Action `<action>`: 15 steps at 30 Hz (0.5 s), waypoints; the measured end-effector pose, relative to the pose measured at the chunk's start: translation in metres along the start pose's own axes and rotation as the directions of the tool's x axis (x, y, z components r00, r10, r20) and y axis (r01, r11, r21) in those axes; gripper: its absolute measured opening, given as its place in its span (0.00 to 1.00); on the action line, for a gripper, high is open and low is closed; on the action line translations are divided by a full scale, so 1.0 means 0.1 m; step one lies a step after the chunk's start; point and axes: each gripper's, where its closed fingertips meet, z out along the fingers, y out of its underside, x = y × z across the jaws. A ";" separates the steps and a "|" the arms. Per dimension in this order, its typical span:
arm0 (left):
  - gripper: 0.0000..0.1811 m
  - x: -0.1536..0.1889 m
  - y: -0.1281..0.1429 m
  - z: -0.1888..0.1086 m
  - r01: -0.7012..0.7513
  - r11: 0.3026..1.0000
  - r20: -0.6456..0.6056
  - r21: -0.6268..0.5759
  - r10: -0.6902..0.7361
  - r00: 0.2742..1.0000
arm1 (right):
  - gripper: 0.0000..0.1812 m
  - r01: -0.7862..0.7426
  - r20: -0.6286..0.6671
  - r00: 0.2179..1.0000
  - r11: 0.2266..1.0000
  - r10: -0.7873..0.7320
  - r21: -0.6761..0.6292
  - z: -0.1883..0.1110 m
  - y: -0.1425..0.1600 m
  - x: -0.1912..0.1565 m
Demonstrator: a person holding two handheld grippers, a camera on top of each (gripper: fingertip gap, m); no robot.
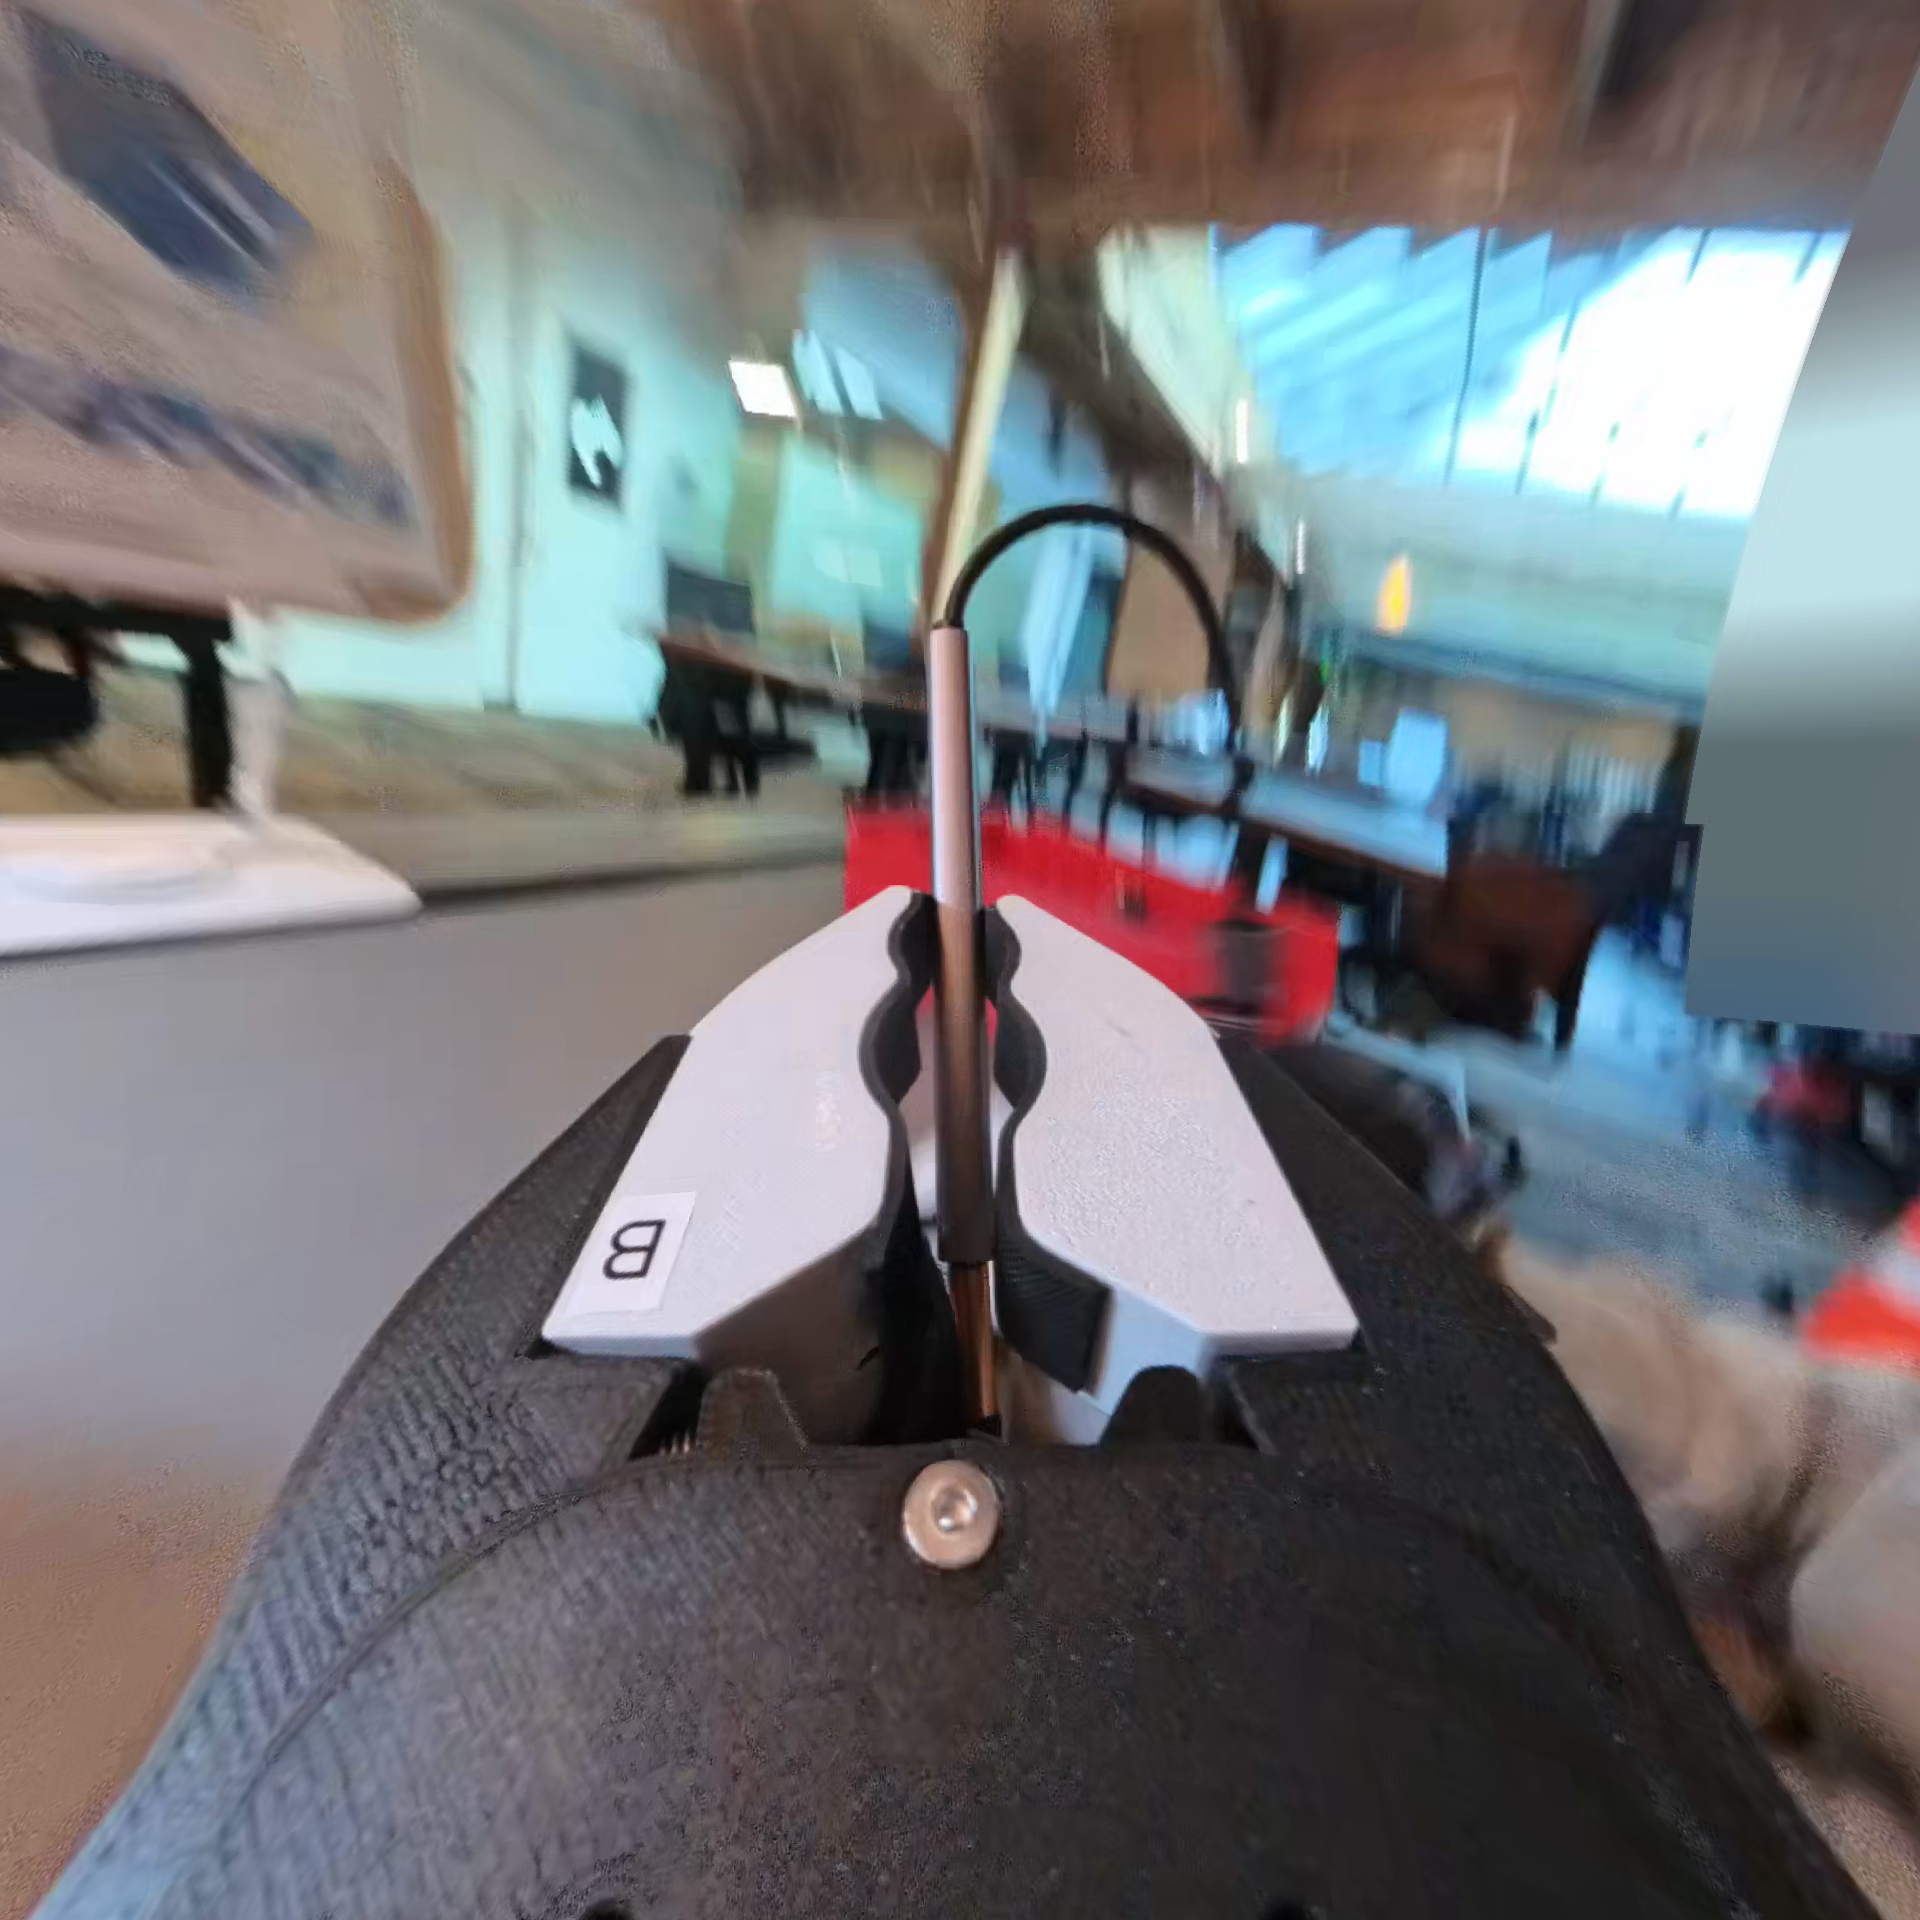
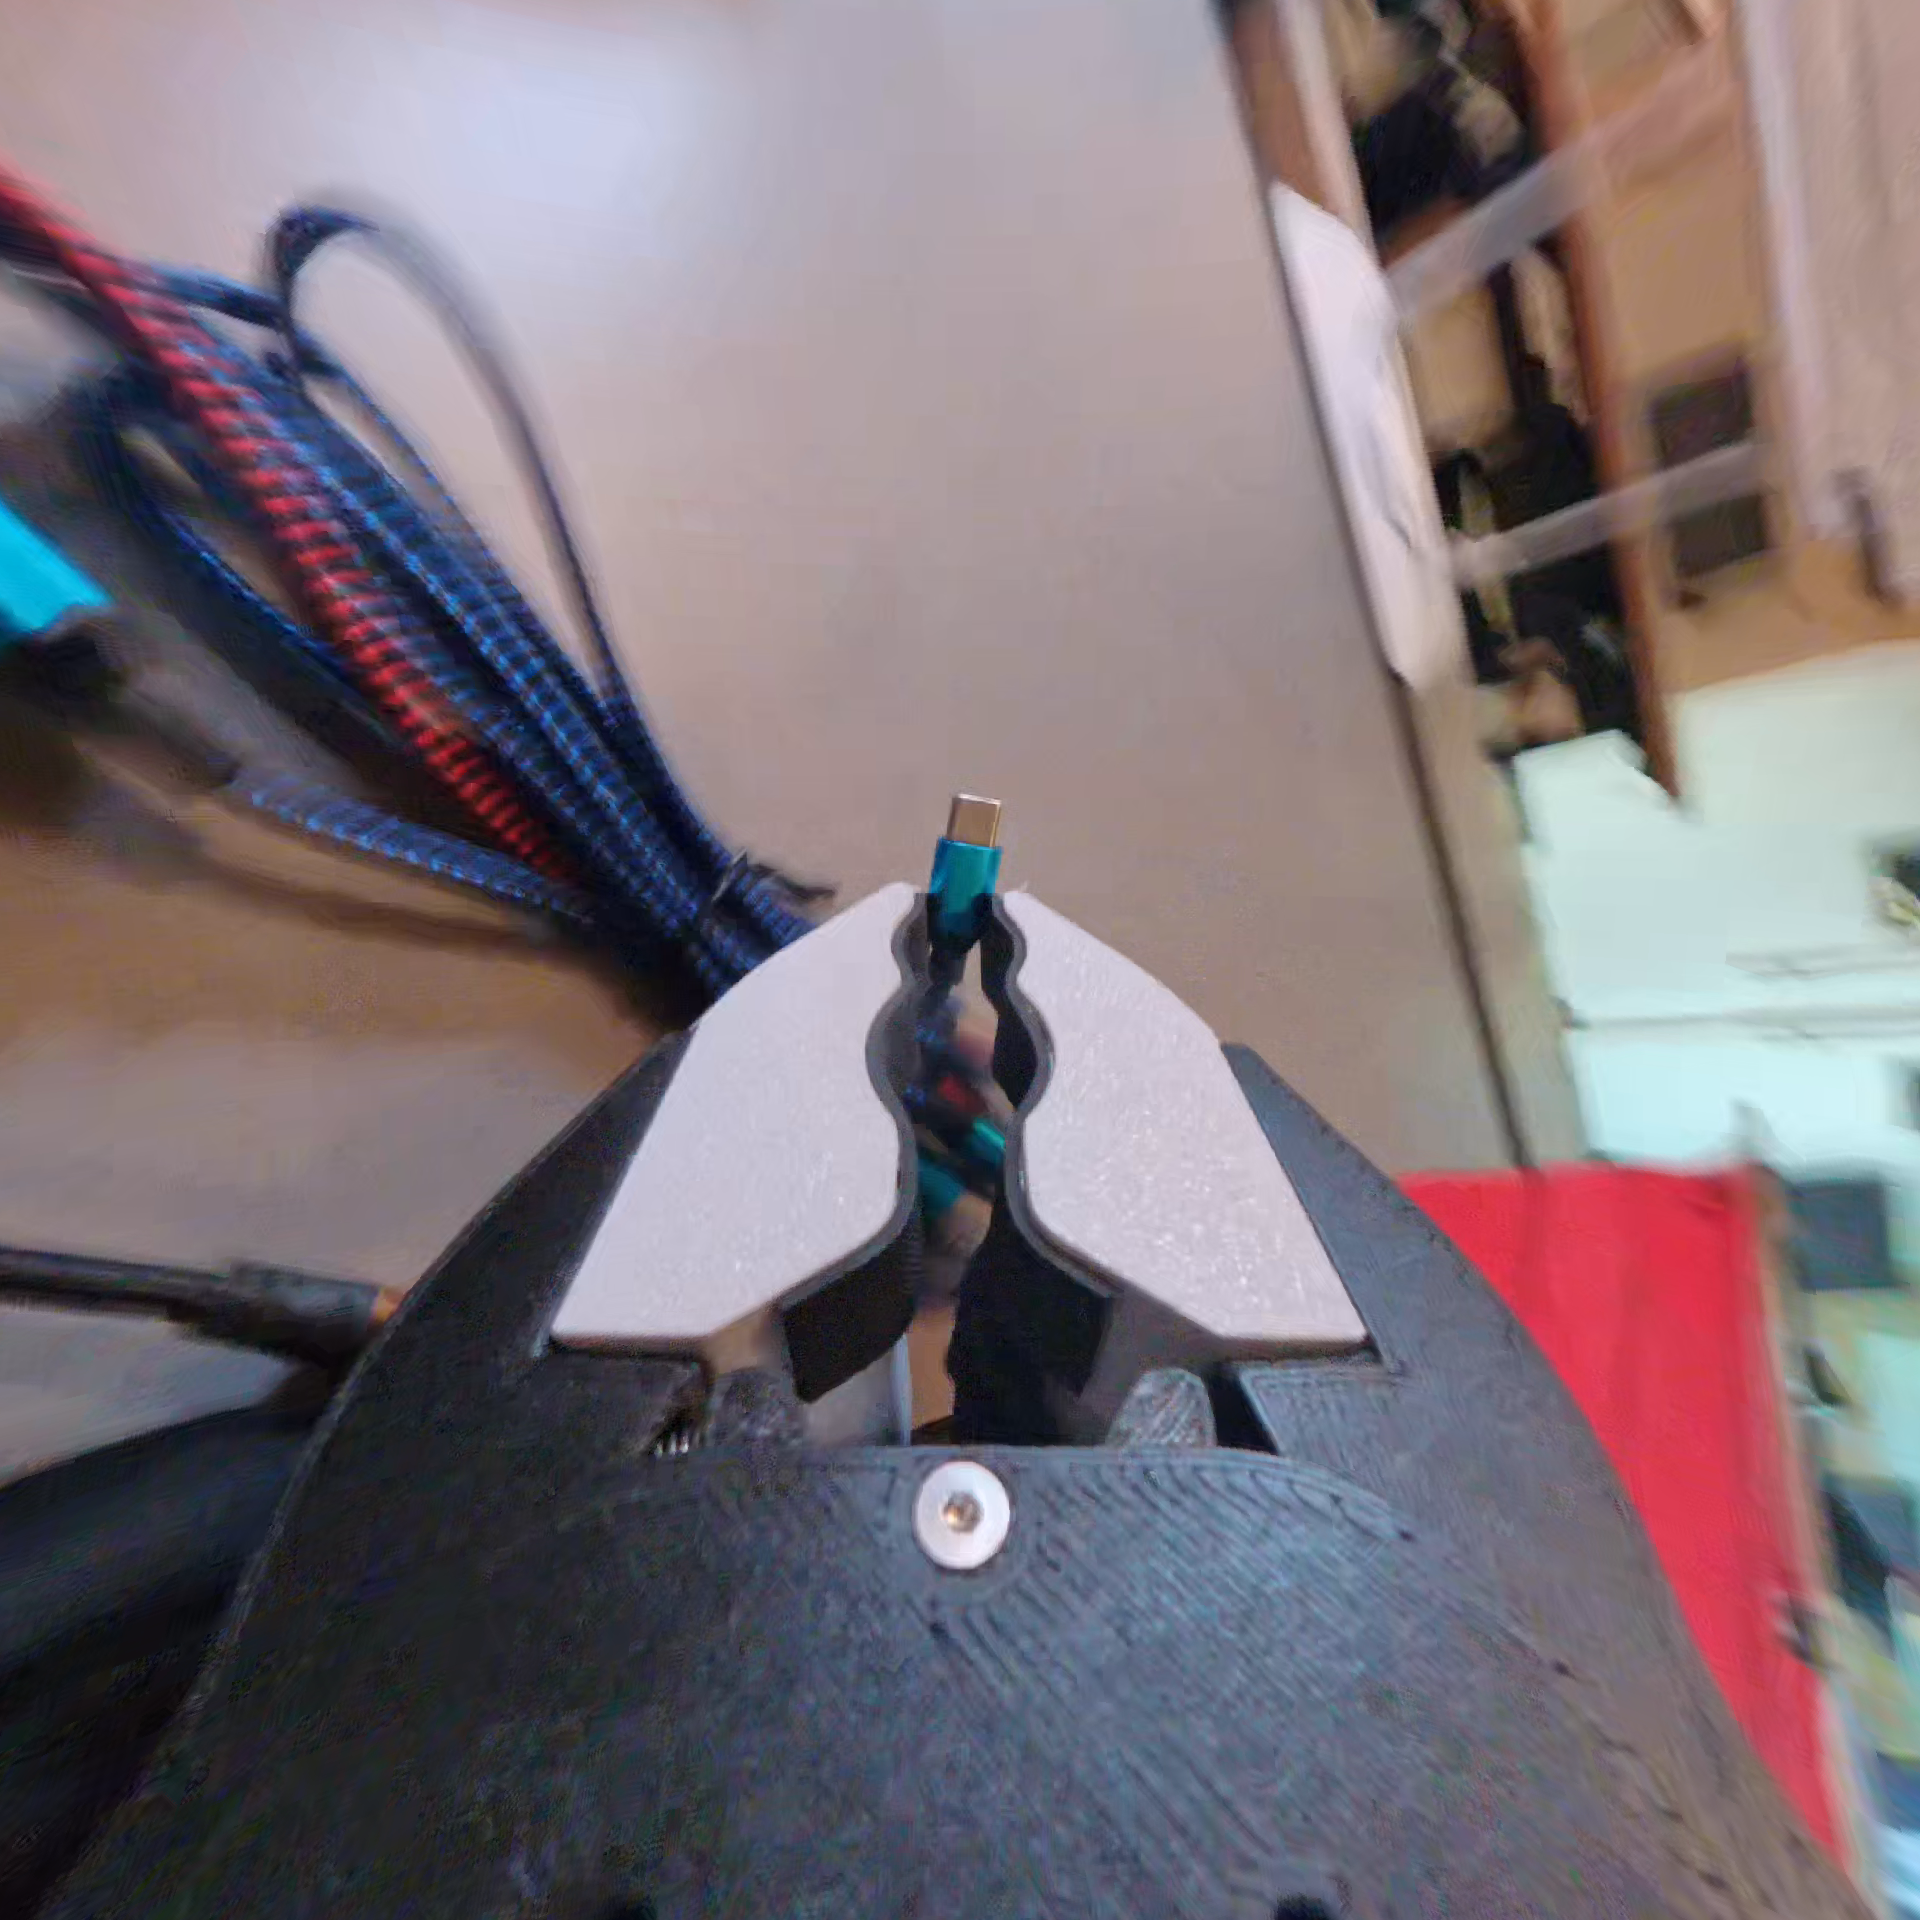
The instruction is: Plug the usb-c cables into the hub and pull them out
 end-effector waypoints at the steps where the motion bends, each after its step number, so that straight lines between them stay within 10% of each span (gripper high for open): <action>1: 0.04 -0.17 -0.32 -0.15 -0.006 0.995 0.075 0.095 -0.001 0.997 | 0.06 -0.019 -0.025 0.999 0.994 0.022 0.107 -0.11 -0.15 0.10; 3: 0.05 -0.30 -0.19 -0.17 -0.120 0.992 0.162 -0.038 0.125 0.979 | 0.05 -0.205 0.031 0.977 0.894 0.210 0.398 -0.37 -0.67 0.29; 6: 0.05 -0.06 0.24 0.02 -0.160 0.975 0.082 -0.156 0.174 0.981 | 0.06 -0.265 0.078 0.963 0.866 0.257 0.423 -0.33 -0.73 0.28; 15: 0.05 -0.40 0.20 -0.17 -0.118 0.985 0.226 -0.129 0.145 0.963 | 0.06 -0.425 0.160 0.893 0.671 0.420 0.608 -0.73 -0.73 0.65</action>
